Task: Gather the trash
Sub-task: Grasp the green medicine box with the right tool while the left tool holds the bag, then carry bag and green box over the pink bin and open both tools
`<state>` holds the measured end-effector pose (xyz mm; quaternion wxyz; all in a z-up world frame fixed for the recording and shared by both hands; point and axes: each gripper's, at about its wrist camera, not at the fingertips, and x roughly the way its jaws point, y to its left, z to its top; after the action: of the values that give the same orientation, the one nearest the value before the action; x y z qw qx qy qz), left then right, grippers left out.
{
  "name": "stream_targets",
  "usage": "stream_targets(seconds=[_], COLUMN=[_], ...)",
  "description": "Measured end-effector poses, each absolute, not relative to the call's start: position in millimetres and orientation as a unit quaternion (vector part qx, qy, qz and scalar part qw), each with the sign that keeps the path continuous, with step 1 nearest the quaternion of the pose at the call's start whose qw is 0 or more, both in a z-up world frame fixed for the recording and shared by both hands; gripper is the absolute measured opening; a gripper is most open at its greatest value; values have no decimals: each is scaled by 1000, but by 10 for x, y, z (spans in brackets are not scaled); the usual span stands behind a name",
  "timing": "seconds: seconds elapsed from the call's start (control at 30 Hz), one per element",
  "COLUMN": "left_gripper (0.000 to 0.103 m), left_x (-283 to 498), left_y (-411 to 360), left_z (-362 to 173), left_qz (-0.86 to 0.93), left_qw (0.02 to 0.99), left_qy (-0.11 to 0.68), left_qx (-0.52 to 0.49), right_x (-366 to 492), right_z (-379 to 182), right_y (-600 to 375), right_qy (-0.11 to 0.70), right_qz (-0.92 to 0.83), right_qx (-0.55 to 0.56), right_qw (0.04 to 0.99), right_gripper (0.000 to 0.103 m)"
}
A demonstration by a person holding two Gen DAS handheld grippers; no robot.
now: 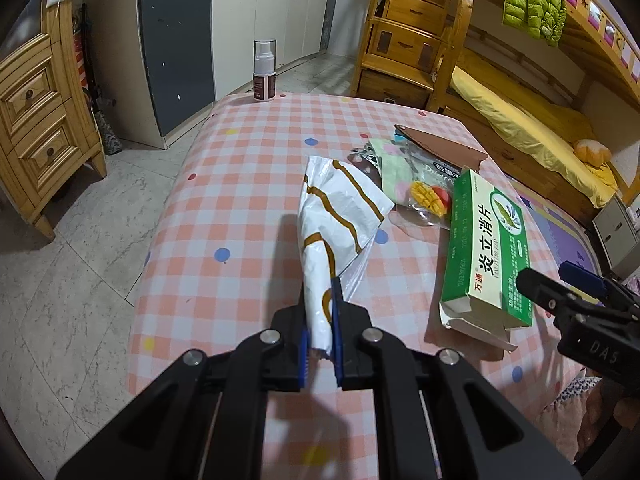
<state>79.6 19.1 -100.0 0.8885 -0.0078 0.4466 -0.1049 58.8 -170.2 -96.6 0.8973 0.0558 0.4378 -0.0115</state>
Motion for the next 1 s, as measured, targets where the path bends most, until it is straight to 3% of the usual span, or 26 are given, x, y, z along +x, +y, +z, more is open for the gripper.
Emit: stream_targets(seconds=[0.43, 0.83, 1.0], left_gripper=[7, 7, 7], left_x=[811, 709, 659], left_y=[339, 126, 70], left_z=[-1041, -1041, -1019], left_qz=[-87, -121, -125], left_qw=[886, 881, 880], left_qy=[454, 458, 457], left_qx=[-16, -13, -7], right_x=[825, 600, 554], right_z=[-1120, -1247, -1262], right_y=[-1260, -1806, -1755], right_qy=[454, 472, 468], right_qz=[-49, -35, -33], right_qx=[-36, 53, 33], right_qw=[889, 879, 882], right_gripper=[89, 90, 79])
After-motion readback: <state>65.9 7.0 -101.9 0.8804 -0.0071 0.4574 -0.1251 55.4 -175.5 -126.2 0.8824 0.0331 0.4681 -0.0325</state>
